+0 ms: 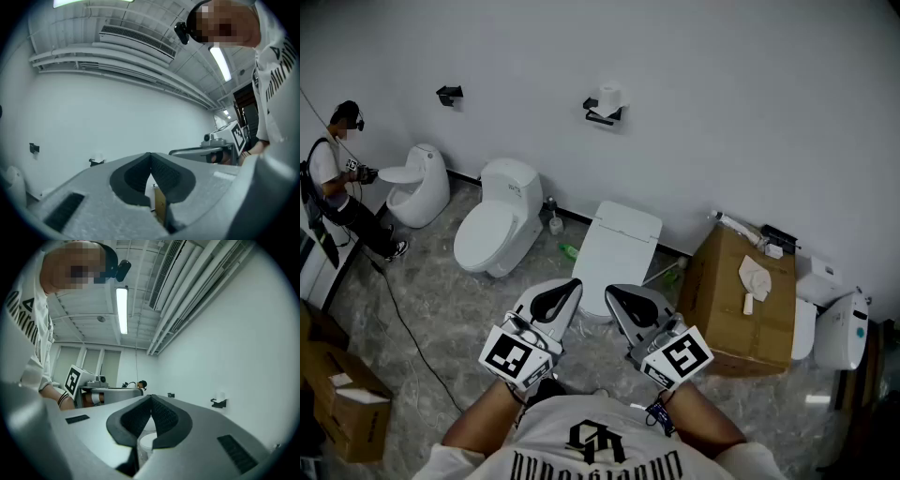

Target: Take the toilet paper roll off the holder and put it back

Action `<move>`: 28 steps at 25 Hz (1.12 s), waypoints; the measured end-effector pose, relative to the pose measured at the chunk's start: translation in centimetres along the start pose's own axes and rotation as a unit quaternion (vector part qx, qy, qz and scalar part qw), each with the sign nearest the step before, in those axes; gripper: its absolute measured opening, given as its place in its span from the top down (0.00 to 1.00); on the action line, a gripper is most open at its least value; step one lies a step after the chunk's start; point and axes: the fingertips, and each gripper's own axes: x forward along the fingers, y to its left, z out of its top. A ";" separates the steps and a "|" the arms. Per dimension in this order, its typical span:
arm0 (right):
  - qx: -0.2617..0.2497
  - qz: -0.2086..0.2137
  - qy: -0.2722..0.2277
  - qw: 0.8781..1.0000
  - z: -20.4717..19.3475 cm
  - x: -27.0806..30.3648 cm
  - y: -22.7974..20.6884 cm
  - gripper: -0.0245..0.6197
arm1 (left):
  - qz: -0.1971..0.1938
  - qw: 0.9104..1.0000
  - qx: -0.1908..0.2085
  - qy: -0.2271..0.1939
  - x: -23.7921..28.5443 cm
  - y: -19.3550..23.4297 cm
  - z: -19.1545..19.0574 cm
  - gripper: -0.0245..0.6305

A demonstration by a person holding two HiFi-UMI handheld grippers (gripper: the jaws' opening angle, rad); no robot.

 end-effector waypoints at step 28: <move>0.013 -0.032 0.010 0.999 -2.1 19.9 0.5 0.94 | -0.015 1.000 -0.023 -0.001 -5.3 18.8 -0.6 0.94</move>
